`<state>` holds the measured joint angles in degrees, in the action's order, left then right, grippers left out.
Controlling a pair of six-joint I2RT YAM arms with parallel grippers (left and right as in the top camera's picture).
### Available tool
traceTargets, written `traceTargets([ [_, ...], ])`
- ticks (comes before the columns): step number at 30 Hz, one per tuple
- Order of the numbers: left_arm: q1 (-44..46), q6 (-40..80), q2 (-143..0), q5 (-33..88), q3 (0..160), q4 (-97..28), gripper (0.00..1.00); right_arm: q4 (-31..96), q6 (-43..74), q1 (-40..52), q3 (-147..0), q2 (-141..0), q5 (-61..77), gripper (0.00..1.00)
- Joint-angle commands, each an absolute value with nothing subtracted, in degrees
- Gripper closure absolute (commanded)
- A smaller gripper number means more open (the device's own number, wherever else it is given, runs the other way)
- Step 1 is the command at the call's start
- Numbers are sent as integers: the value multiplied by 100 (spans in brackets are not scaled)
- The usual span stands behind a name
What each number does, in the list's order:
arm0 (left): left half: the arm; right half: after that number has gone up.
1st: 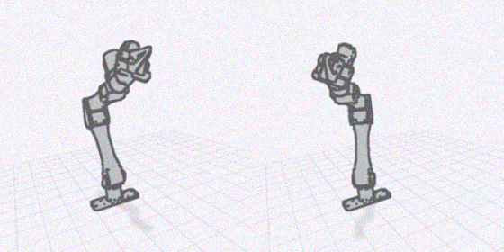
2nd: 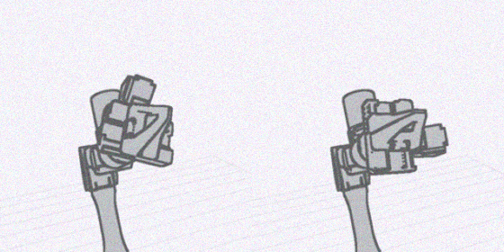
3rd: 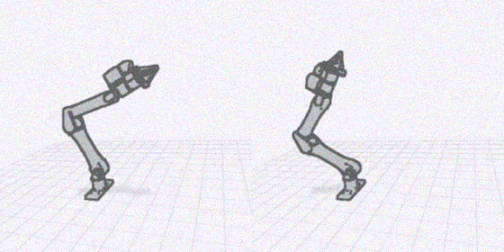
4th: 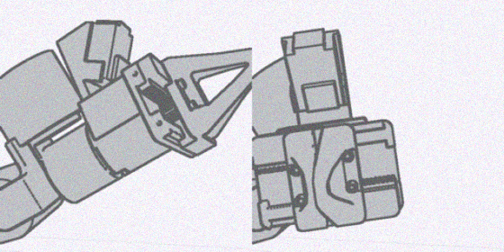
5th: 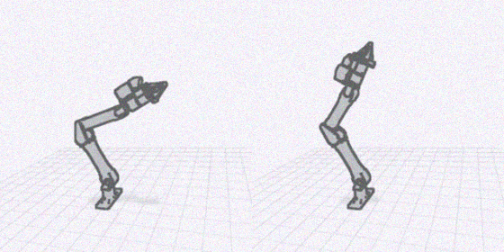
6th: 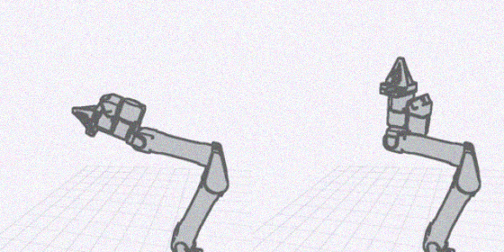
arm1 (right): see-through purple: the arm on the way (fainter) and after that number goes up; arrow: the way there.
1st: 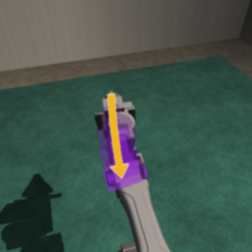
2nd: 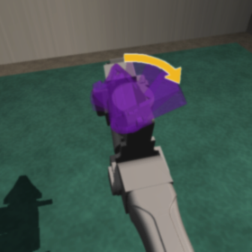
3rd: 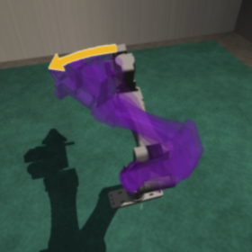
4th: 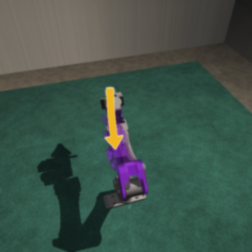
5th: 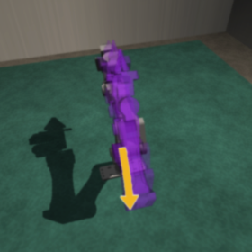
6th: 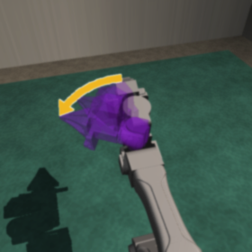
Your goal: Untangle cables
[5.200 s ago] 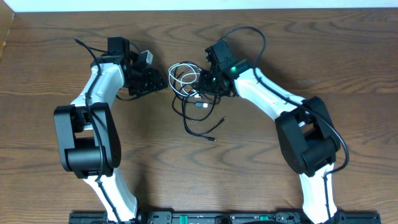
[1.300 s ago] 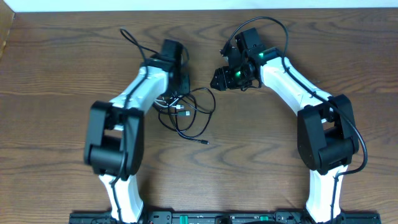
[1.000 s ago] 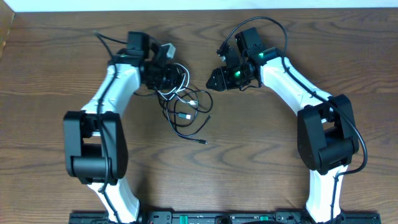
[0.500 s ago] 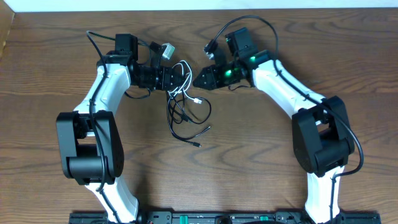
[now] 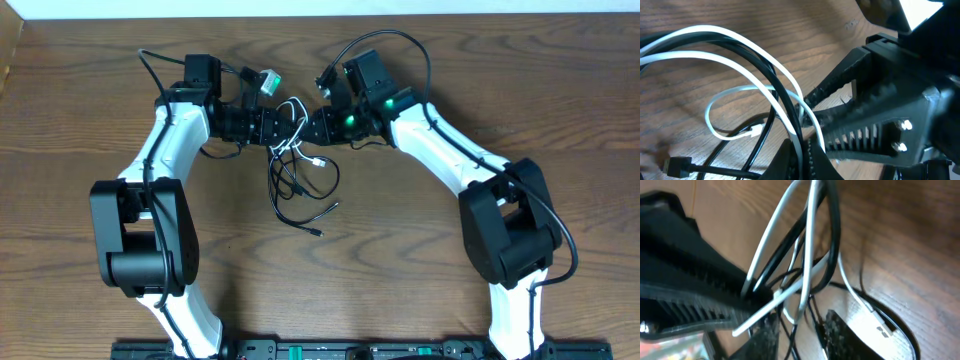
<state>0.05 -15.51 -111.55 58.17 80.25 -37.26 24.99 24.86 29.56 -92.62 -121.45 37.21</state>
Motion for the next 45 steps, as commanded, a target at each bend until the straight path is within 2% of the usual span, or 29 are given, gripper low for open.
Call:
traceTargets([
  [1,-14,-1688,-11122,5892,8003,-3747,92,2338,3170,3094,-9288,-12108,3162,80],
  [5,-14,-1688,-11122,5889,8003,-3747,93,2248,3411,3203,-9288,-12108,2709,89],
  [7,-14,-1688,-11122,5889,8003,-3747,93,2309,3402,3236,-9288,-12108,2523,99],
  [21,-14,-1664,-11122,5566,8003,-3750,92,3280,2403,3092,-9288,-12108,1953,99],
  [27,-14,-1664,-11122,5564,8003,-3767,92,3168,2392,2928,-9288,-12108,1083,99],
  [34,-14,-1664,-11122,5564,8003,-3769,92,2770,2392,2738,-9288,-12108,1035,99],
  [42,71,-1667,-11122,5564,8003,-3771,92,1278,2707,2196,-9288,-12097,3050,99],
  [45,187,-1669,-11122,5566,8003,-3767,92,1020,2867,2119,-9288,-12097,2989,99],
])
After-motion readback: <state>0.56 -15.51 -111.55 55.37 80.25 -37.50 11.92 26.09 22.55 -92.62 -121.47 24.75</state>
